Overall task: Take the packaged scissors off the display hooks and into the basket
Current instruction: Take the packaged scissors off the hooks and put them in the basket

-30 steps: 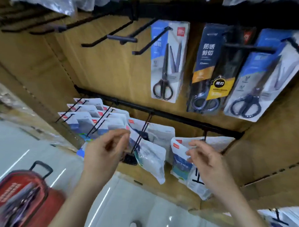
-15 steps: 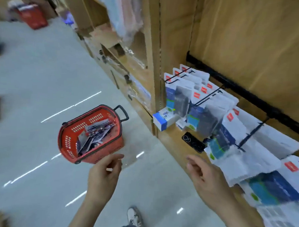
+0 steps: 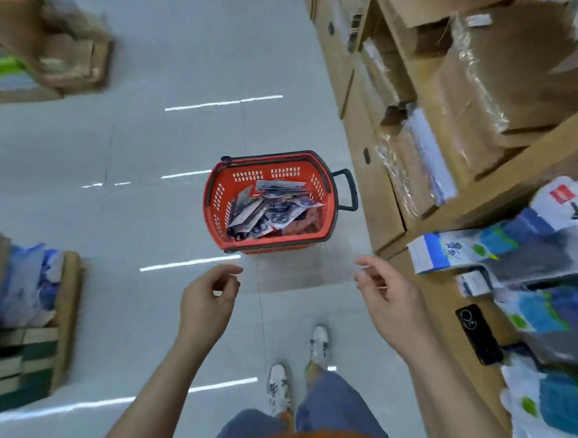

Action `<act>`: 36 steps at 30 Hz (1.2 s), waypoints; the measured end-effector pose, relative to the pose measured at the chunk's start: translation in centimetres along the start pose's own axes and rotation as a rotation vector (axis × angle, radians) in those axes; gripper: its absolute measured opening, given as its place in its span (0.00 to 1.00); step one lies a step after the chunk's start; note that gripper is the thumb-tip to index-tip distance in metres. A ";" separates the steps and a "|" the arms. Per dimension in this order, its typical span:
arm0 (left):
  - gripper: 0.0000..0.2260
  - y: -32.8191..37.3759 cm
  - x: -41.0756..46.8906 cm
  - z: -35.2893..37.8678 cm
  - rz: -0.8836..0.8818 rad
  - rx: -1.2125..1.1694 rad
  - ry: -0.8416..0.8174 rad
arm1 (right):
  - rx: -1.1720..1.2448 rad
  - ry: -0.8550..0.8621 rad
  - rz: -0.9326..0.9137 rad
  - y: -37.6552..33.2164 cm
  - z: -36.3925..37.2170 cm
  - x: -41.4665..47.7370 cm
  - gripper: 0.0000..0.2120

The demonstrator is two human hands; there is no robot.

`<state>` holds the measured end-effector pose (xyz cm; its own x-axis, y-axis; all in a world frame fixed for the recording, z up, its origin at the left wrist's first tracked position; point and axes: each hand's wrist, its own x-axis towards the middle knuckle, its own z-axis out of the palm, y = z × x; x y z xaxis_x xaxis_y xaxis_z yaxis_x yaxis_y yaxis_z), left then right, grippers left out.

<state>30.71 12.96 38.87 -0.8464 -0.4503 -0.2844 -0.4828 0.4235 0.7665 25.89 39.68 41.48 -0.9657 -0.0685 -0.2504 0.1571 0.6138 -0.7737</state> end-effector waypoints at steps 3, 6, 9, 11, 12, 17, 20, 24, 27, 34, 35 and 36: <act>0.13 -0.6 4.4 1.0 -0.048 0.021 0.019 | 0.026 -0.042 0.004 0.4 2.0 5.6 0.10; 0.12 -1.1 8.7 2.0 -0.094 0.030 0.064 | 0.036 -0.101 0.014 1.2 4.2 11.5 0.09; 0.12 -2.0 13.5 3.0 -0.128 0.043 0.055 | 0.022 -0.147 0.014 2.0 7.1 17.5 0.09; 0.13 -3.0 16.6 3.9 -0.138 0.076 0.034 | 0.017 -0.180 0.026 2.3 9.2 21.2 0.10; 0.13 -3.6 18.2 4.4 -0.140 0.097 0.018 | 0.010 -0.192 0.038 2.4 10.3 22.9 0.11; 0.10 -8.0 26.9 7.3 -0.185 0.146 -0.062 | -0.036 -0.233 0.125 3.8 17.3 30.8 0.21; 0.11 -11.3 32.4 9.7 -0.176 0.231 -0.183 | -0.049 -0.251 0.186 5.7 21.8 34.7 0.28; 0.14 -16.6 39.8 13.4 -0.176 0.353 -0.349 | -0.144 -0.292 0.206 8.9 27.8 39.3 0.35; 0.14 -20.6 44.8 17.0 -0.162 0.408 -0.416 | -0.251 -0.336 0.189 11.8 31.8 42.4 0.37; 0.22 -27.2 51.0 25.7 -0.085 0.564 -0.479 | -0.713 -0.502 0.096 17.9 39.3 48.9 0.45; 0.19 -27.3 51.2 26.8 -0.066 0.520 -0.449 | -0.736 -0.514 0.106 18.3 39.8 49.4 0.46; 0.16 -27.1 51.4 27.8 -0.073 0.459 -0.426 | -0.745 -0.516 0.114 18.7 40.2 49.7 0.46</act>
<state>-5.92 0.19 -12.47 -0.7769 -0.1780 -0.6039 -0.5101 0.7403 0.4379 -10.89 16.15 -8.86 -0.7123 -0.2089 -0.6701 -0.1007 0.9752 -0.1970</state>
